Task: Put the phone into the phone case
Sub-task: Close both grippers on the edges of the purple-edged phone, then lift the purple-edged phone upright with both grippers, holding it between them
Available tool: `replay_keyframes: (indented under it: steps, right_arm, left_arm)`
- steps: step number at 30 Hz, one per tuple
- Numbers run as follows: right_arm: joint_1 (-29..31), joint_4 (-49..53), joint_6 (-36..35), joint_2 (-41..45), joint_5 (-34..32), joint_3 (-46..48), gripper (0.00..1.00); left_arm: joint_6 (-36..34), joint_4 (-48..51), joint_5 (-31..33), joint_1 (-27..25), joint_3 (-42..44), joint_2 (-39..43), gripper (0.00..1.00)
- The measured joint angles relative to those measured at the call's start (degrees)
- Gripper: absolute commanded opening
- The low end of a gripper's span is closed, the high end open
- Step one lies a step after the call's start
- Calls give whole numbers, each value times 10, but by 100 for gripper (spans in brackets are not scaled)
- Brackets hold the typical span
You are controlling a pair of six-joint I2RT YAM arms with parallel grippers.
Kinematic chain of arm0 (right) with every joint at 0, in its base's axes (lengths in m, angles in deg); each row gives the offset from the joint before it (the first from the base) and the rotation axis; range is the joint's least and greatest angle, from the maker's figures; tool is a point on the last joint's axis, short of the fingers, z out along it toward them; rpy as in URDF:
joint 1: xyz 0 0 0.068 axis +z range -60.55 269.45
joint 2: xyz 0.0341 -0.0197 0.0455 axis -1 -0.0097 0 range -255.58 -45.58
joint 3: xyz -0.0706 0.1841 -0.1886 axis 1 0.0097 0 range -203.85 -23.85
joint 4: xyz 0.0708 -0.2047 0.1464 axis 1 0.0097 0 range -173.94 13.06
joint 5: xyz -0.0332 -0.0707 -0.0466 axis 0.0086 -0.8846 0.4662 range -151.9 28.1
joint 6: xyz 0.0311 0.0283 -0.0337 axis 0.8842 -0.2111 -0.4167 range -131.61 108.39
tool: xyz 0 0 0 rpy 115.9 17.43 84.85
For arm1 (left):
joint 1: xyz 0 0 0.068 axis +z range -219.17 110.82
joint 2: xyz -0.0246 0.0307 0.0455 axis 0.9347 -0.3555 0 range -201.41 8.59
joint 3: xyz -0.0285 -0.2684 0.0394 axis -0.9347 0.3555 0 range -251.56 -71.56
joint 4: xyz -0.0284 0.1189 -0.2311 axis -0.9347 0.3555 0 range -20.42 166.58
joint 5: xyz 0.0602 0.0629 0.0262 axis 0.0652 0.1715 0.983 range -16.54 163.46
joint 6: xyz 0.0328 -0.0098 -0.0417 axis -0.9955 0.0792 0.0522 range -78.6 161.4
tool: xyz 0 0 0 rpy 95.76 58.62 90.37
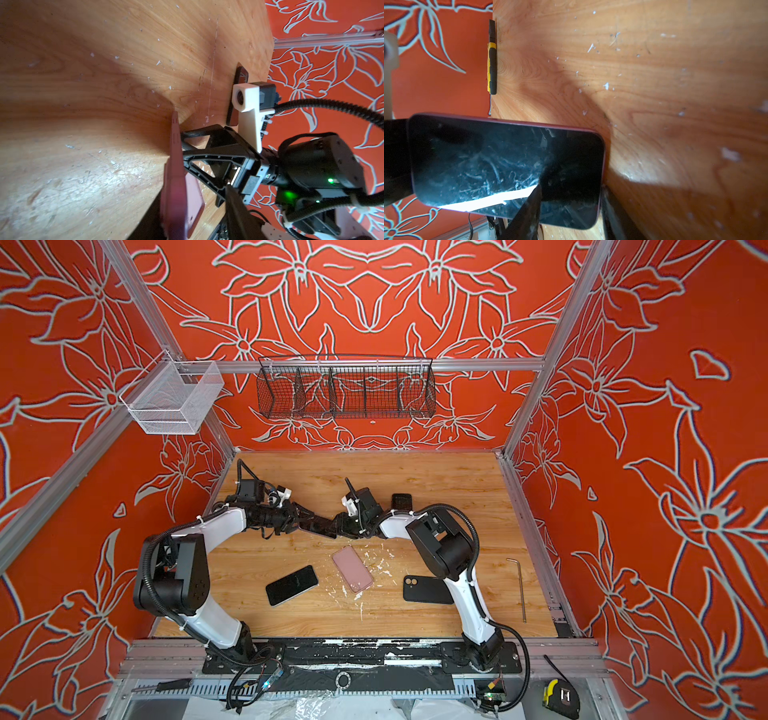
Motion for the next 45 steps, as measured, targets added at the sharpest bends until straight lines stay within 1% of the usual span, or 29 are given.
replay_keyframes:
  steps: [5, 12, 14, 16, 20, 23, 26, 32, 36, 40, 42, 45]
  right_arm:
    - [0, -5, 2, 0, 3, 2, 48]
    - [-1, -24, 9, -1, 5, 10, 48]
    - [-2, -31, 9, 1, 8, 16, 48]
    - [-5, -33, 9, 7, 8, 23, 48]
    - [-15, -7, 7, 41, 7, 53, 48]
    - [-32, 31, -1, 87, 6, 81, 48]
    - [-56, 65, -14, 158, 4, 101, 48]
    - [-121, 102, -39, 353, 10, 150, 50]
    - [-191, 102, -32, 464, 60, 208, 51]
    - [-261, 96, -9, 527, 119, 265, 56]
    - [-280, 97, 1, 553, 145, 285, 61]
    - [-293, 94, 17, 598, 178, 303, 67]
  left_arm:
    - [-5, 18, 20, -2, -1, 0, 18]
    - [-10, 37, 46, -2, -3, -1, 2]
    - [-11, 38, 47, -2, -4, -1, 0]
    - [-10, 39, 46, -4, -3, -1, 0]
    - [-7, 40, 40, -9, -3, 5, 0]
    - [-2, 40, 31, -10, -4, 32, 0]
    - [9, 41, 19, -10, -13, 74, 0]
    - [43, 17, -29, -20, -61, 136, 0]
    - [86, -29, -76, -52, -68, 150, 0]
    - [142, -82, -114, -101, -64, 149, 0]
    - [170, -111, -127, -124, -61, 149, 0]
    - [216, -163, -137, -154, -55, 149, 0]
